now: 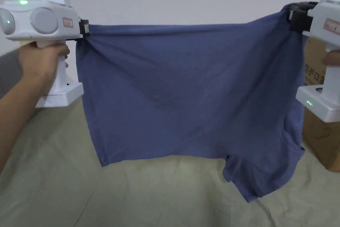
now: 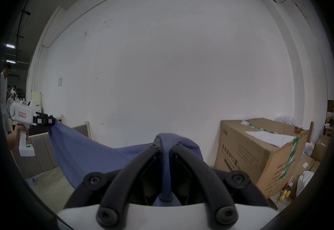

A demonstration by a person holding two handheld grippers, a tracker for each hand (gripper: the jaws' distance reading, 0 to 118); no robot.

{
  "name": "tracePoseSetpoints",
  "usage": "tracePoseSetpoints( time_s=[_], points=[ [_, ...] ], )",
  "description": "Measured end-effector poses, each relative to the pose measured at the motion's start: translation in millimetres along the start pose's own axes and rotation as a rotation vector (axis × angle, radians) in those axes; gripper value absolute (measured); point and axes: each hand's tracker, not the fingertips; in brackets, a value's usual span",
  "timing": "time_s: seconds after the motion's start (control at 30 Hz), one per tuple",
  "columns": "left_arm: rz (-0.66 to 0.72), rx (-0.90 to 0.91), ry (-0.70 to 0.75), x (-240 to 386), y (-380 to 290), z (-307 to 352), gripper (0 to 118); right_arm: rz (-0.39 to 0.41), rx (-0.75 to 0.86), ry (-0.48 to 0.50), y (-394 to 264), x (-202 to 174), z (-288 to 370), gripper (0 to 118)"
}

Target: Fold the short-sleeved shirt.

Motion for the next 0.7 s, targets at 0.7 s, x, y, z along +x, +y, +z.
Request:
tracePoseSetpoints(
  time_s=[0.7],
  points=[
    [-0.036, -0.503, -0.049, -5, -320, 7, 0, -0.163, -0.490, 0.065, -280, -11, 65, 2]
  ],
)
